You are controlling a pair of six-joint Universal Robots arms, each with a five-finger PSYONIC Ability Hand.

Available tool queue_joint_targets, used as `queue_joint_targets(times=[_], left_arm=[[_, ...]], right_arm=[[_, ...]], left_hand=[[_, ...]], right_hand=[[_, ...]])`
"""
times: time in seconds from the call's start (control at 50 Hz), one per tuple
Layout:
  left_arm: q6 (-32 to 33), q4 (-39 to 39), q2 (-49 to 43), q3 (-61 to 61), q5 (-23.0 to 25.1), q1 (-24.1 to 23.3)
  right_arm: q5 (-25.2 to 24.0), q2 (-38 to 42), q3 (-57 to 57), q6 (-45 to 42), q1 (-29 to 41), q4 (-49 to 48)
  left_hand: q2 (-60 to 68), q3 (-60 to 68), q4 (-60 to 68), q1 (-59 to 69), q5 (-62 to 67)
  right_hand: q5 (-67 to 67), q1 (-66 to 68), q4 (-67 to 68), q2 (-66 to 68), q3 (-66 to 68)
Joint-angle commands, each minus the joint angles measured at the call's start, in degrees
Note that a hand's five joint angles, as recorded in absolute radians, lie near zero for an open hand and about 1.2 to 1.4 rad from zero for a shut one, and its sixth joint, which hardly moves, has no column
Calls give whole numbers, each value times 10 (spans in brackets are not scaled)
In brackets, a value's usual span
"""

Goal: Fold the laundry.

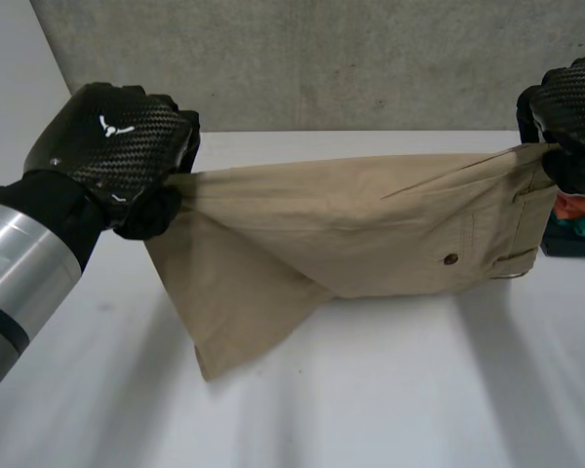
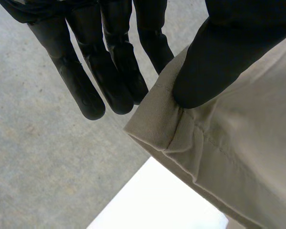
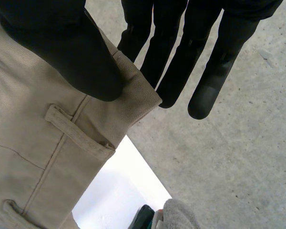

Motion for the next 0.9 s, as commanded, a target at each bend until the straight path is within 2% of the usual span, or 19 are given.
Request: queue_joint_targets(times=[0.02,0.14,0.16,0.22,0.32,0.38,0.48,0.56,0.7,0.8,0.9], left_arm=[[5,41,-98,17,-11,-7],[17,119,-250,92,-11,-5],[27,142,-293,123,-12,-2],[47,179,-347,172,-9,0],[93,285,-464,293,28,29],[97,325,-492,349,40,41],[90,416,-491,460,38,64],[81,455,-447,467,33,70],[53,458,-365,400,35,67],[47,457,-314,286,37,67],[46,445,-307,181,35,63]], right_arm=[[7,62,-1,-14,-1,-9],[19,183,-33,-28,0,-29],[32,210,-46,-28,3,-39],[55,249,-68,-24,7,-70],[101,338,-113,-23,26,-216],[131,371,-166,-17,46,-307],[178,377,-261,7,68,-449],[192,362,-312,30,82,-520],[191,354,-326,39,104,-512],[188,357,-299,39,113,-480],[183,374,-250,41,111,-453]], left_hand=[[114,116,114,139,138],[114,116,114,139,138],[114,116,114,139,138],[114,116,114,139,138],[114,116,114,139,138],[114,116,114,139,138],[114,116,114,139,138],[114,116,114,139,138],[114,116,114,139,138],[114,116,114,139,138],[114,116,114,139,138]], right_hand=[[117,185,114,129,121],[117,185,114,129,121],[117,185,114,129,121],[117,185,114,129,121],[117,185,114,129,121],[117,185,114,129,121],[117,185,114,129,121],[117,185,114,129,121],[117,185,114,129,121],[117,185,114,129,121],[117,185,114,129,121]])
